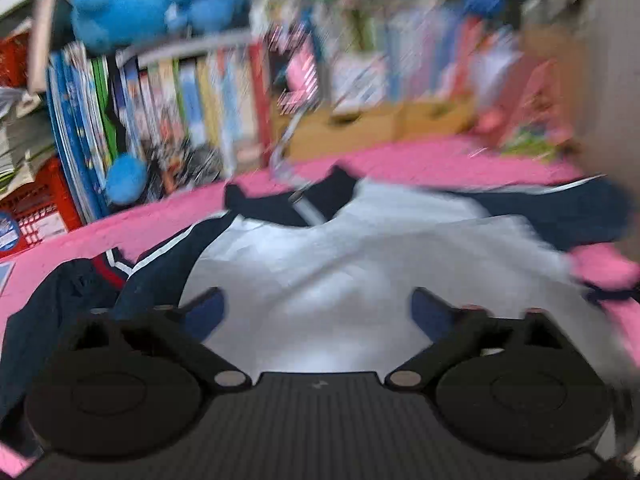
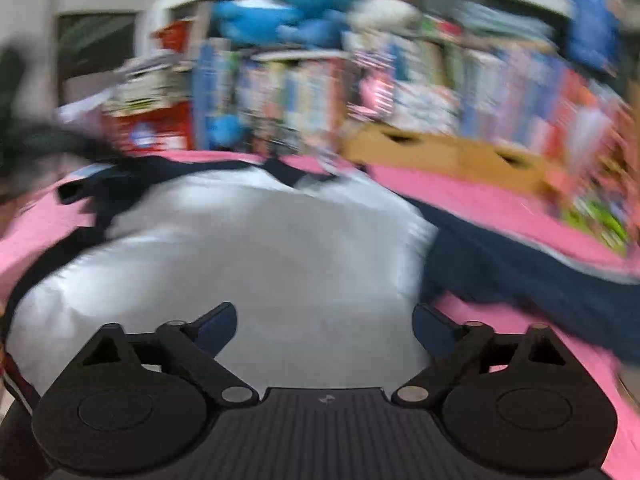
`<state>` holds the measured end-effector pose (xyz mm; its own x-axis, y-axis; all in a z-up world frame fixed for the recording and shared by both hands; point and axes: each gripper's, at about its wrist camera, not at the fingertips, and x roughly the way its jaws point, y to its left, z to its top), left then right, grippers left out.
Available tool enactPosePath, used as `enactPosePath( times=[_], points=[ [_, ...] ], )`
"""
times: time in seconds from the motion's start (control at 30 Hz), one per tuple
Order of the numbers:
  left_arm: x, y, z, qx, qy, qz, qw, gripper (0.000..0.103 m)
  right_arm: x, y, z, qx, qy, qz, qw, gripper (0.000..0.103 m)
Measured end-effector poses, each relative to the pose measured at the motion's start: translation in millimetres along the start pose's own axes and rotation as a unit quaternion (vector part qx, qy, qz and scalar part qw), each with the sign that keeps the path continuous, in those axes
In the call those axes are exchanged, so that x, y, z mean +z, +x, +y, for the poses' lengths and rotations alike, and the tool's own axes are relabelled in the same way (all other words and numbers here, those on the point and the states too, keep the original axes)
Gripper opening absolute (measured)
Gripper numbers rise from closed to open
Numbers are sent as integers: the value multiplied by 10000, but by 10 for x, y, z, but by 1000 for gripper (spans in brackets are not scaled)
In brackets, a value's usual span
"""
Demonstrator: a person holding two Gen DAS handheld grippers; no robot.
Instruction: Fold clothes
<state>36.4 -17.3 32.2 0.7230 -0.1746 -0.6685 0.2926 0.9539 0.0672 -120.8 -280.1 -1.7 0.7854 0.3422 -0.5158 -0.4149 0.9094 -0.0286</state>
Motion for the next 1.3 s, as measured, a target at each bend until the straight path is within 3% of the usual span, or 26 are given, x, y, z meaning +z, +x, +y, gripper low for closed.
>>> enactPosePath(
  times=[0.03, 0.07, 0.2, 0.3, 0.37, 0.47, 0.63, 0.77, 0.9, 0.97, 1.0, 1.13, 1.3],
  points=[
    [97, 217, -3, 13, -91, 228, 9997, 67, 38, 107, 128, 58, -90, -13, 9999, 84],
    [133, 387, -2, -77, -207, 427, 9988, 64, 76, 251, 230, 110, -88, 55, 9999, 81],
    [233, 1016, -3, -397, -637, 1169, 9903, 63, 93, 709, 453, 192, 80, 485, 9986, 73],
    [212, 1201, -69, -278, -540, 1250, 9903, 71, 183, 864, 461, 242, 248, 602, 9976, 76],
    [242, 1306, -128, -75, -334, 1290, 9911, 86, 214, 887, 399, 270, 367, 612, 9971, 79],
    [377, 1568, -118, 130, -517, 1325, 9898, 99, 214, 853, 375, 260, 257, 610, 9975, 85],
    [665, 2009, 43, 503, -936, 1248, 9865, 103, 199, 890, 430, 280, 274, 613, 9973, 88],
    [868, 2257, 141, 556, -1108, 1280, 9840, 103, 210, 969, 435, 340, 272, 636, 9970, 91],
    [943, 2263, 203, 563, -1393, 1540, 9766, 101, 201, 998, 419, 418, 276, 657, 9966, 94],
    [861, 2098, 220, 489, -1453, 1468, 9772, 90, 198, 1017, 406, 460, 267, 668, 9963, 98],
    [805, 1994, 232, 425, -1479, 1426, 9777, 90, 193, 1022, 407, 471, 257, 673, 9963, 98],
    [437, 1323, 239, -79, -1389, 1035, 9849, 90, 167, 1011, 418, 510, 221, 692, 9960, 101],
    [-264, 395, 181, 122, -1007, 253, 9945, 92, 137, 984, 466, 500, 138, 718, 9961, 103]
  ],
)
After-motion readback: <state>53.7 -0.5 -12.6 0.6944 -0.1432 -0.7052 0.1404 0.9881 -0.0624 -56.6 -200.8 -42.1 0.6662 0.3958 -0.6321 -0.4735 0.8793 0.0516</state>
